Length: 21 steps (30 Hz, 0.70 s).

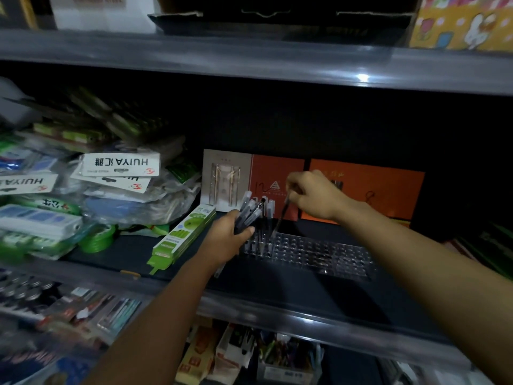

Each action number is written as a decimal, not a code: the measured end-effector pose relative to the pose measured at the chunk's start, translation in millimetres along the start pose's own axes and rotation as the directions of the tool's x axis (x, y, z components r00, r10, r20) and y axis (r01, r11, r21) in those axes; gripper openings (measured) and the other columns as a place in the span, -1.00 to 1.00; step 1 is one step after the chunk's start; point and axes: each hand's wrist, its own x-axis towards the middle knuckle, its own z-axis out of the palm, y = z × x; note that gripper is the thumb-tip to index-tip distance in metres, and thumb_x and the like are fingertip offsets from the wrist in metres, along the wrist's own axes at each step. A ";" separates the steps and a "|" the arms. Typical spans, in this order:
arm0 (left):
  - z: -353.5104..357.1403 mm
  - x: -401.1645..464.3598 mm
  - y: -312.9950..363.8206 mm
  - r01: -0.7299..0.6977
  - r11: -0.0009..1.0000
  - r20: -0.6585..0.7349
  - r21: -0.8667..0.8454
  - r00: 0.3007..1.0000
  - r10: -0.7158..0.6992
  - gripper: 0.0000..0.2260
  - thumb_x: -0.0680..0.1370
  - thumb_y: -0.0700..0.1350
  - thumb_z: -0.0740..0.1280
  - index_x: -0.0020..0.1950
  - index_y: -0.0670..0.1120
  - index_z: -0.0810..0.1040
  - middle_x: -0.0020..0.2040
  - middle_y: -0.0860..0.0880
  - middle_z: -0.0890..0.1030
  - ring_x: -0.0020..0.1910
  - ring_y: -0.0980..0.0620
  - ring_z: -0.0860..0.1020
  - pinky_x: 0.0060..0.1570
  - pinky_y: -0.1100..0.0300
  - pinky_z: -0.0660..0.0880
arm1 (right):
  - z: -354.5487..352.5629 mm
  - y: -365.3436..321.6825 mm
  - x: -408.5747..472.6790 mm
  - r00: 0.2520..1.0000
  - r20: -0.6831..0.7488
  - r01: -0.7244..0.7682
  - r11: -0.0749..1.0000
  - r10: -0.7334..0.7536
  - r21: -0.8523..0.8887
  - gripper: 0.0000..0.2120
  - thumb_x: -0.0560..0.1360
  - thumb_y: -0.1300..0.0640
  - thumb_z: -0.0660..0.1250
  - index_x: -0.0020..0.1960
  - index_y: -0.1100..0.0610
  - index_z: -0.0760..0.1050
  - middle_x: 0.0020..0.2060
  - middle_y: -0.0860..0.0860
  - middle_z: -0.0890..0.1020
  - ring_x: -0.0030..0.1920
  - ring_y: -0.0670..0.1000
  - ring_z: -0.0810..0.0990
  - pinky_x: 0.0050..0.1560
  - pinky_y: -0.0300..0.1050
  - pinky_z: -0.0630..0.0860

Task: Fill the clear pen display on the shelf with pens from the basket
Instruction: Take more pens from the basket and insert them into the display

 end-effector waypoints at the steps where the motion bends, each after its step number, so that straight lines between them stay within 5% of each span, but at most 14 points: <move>1: 0.2 0.3 -0.2 0.003 1.000 -0.004 -0.015 1.000 -0.003 -0.89 0.55 -0.08 0.33 0.05 -0.06 0.48 -0.23 0.04 0.53 -0.28 0.05 0.51 -0.25 0.04 0.53 | 1.9 -0.9 0.5 1.000 0.015 0.005 1.000 -0.005 -0.007 -0.91 0.49 0.29 0.21 -0.18 0.23 0.45 -0.35 0.08 0.53 -0.33 0.08 0.48 -0.37 -0.11 0.33; 10: 0.9 2.0 -3.4 0.010 1.000 -0.012 -0.021 1.000 -0.011 -0.88 0.55 -0.10 0.33 0.05 -0.09 0.48 -0.28 0.02 0.51 -0.36 0.08 0.49 -0.40 0.15 0.49 | 23.5 -8.8 13.2 0.993 0.119 0.025 0.999 -0.022 -0.028 -0.94 0.49 0.28 0.24 -0.06 0.16 0.42 -0.25 0.04 0.55 -0.24 0.06 0.54 -0.27 -0.05 0.49; 17: 0.5 3.4 -6.9 0.016 0.999 -0.013 -0.050 1.000 -0.016 -0.87 0.53 -0.10 0.35 0.05 -0.08 0.51 -0.32 0.02 0.51 -0.40 0.09 0.48 -0.38 0.17 0.46 | 28.8 -14.5 20.4 0.990 0.133 0.036 0.999 -0.039 0.028 -0.87 0.51 0.31 0.28 -0.14 0.12 0.45 -0.34 -0.12 0.47 -0.32 -0.16 0.44 -0.36 -0.27 0.29; 21: -1.2 2.6 -5.3 0.019 0.995 -0.010 -0.093 1.000 -0.020 -0.87 0.54 -0.13 0.35 0.07 -0.09 0.51 -0.34 0.03 0.50 -0.45 0.13 0.46 -0.51 0.32 0.40 | 34.7 -13.7 19.8 0.981 0.192 0.018 1.000 -0.020 0.011 -0.90 0.51 0.33 0.28 -0.12 0.16 0.48 -0.26 -0.03 0.55 -0.19 -0.04 0.54 -0.20 -0.09 0.51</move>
